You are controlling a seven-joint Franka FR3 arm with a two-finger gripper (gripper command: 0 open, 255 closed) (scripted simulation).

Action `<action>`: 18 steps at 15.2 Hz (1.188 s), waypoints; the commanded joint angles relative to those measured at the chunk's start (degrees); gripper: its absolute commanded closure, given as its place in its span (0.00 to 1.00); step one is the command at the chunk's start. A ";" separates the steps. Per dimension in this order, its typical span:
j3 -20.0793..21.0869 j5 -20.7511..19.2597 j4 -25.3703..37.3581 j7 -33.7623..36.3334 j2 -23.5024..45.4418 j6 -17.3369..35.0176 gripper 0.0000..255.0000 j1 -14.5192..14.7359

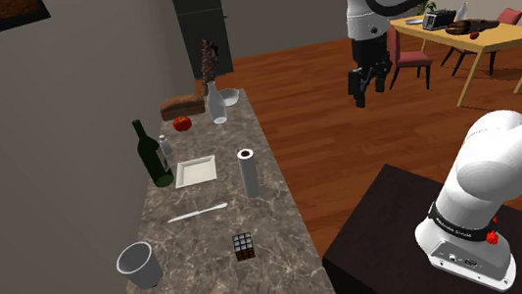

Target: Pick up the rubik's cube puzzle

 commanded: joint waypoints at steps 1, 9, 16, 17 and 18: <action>0.00 0.00 0.00 0.00 0.00 0.00 0.00 0.00; 6.76 5.89 -6.69 7.48 5.66 13.72 0.00 3.49; 12.99 9.62 -8.43 13.81 15.48 26.79 0.00 6.21; 13.90 9.94 -8.34 14.74 17.22 28.67 0.00 6.50; 14.78 10.17 -8.16 15.69 19.03 30.54 0.00 6.78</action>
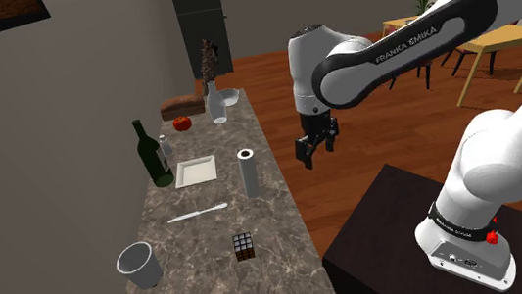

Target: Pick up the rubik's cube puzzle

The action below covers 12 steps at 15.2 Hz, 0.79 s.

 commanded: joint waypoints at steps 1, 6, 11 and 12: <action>1.93 0.62 0.07 2.11 3.49 3.98 0.00 0.68; 6.21 -0.23 2.61 7.61 13.76 12.75 0.00 1.44; 9.55 -4.62 7.14 14.71 25.15 20.17 0.00 2.03; 9.96 -5.96 8.28 16.34 27.51 21.42 0.00 2.28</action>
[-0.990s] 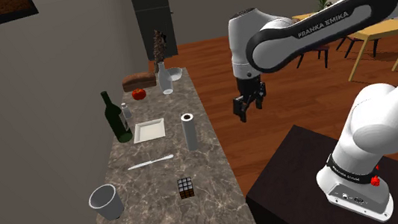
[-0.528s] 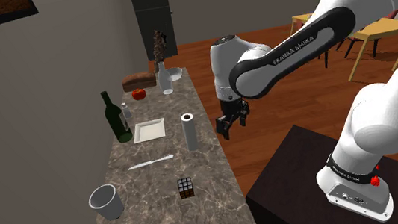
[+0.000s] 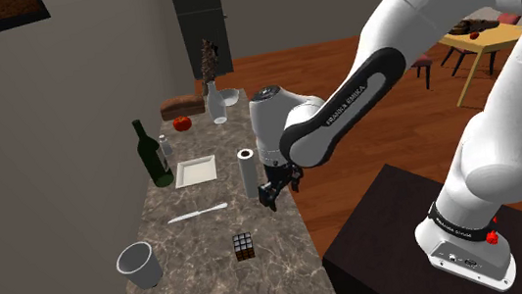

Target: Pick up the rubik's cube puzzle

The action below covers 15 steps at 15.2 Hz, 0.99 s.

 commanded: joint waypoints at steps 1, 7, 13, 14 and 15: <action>0.88 -2.70 2.58 3.50 4.85 2.38 0.00 0.60; -0.19 -11.98 11.54 13.33 18.88 7.16 0.00 4.94; -3.62 -18.41 23.08 20.12 31.92 8.94 0.00 11.48; -3.72 -18.45 23.31 20.18 32.14 8.95 0.00 11.64; -4.00 -18.77 23.42 20.39 32.79 9.48 0.00 11.85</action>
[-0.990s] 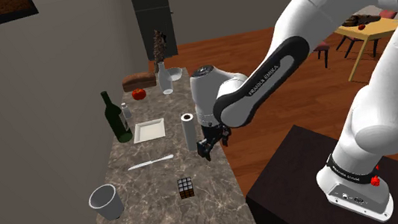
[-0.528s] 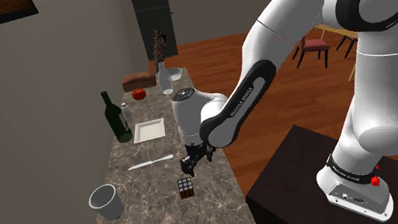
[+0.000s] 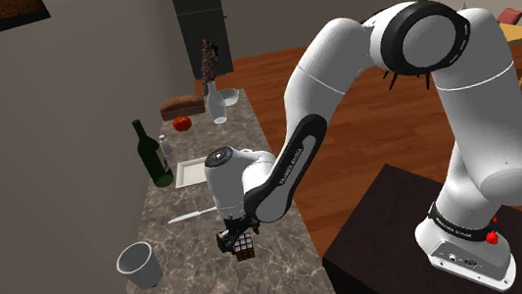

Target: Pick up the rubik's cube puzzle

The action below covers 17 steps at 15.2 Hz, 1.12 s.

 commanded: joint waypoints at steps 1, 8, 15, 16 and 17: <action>-0.65 -0.78 0.94 0.62 1.75 0.83 0.00 0.68; -2.24 -2.46 1.86 1.72 5.47 3.61 0.00 1.89; -2.22 -2.44 1.84 1.70 5.42 3.57 1.00 1.87; -2.22 -2.43 1.84 1.69 5.42 3.56 1.00 1.86; -2.22 -2.43 1.86 1.70 5.42 3.56 1.00 1.87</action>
